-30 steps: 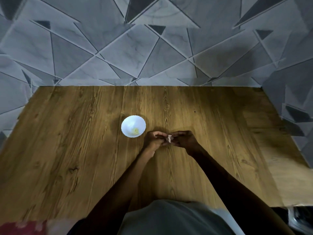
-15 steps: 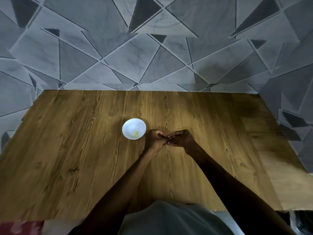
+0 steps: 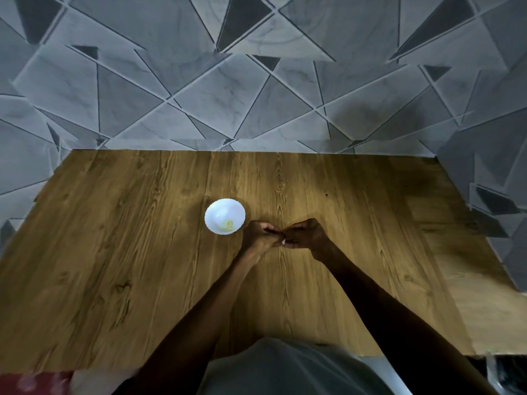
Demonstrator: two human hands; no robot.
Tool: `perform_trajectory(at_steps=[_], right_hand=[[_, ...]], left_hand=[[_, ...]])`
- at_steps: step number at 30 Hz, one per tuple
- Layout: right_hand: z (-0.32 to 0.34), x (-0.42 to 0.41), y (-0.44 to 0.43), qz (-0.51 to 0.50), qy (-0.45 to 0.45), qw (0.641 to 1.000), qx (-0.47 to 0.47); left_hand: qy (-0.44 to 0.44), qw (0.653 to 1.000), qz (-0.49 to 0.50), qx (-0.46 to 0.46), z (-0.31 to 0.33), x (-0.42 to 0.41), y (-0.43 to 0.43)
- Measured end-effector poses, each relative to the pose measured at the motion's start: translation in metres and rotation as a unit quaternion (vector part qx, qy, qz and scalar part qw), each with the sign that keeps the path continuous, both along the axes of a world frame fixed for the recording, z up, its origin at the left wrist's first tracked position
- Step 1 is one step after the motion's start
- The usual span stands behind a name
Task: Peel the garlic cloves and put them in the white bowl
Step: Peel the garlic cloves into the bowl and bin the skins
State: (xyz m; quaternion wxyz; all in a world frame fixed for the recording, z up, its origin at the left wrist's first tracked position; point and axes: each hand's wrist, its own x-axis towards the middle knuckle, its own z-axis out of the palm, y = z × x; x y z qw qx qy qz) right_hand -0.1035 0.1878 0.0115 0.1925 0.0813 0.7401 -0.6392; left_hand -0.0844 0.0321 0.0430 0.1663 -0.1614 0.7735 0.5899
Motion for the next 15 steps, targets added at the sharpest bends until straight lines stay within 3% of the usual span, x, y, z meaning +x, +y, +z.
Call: perform_trajectory(at_steps=[5,9,15], right_hand=[[0.003,-0.005,-0.001,-0.02,-0.066,0.998,-0.01],[-0.001,0.001,0.001,-0.024,-0.019,0.999,-0.012],[-0.005,0.004,0.016,0.051,-0.019,0.993,-0.102]], left_hand=[[-0.017,1.0,0.013,0.024,-0.005,-0.002,0.0],[-0.027,0.998,0.015,0.062,-0.01,0.001,-0.002],[-0.019,0.994,-0.045,0.099,-0.015,0.0,-0.015]])
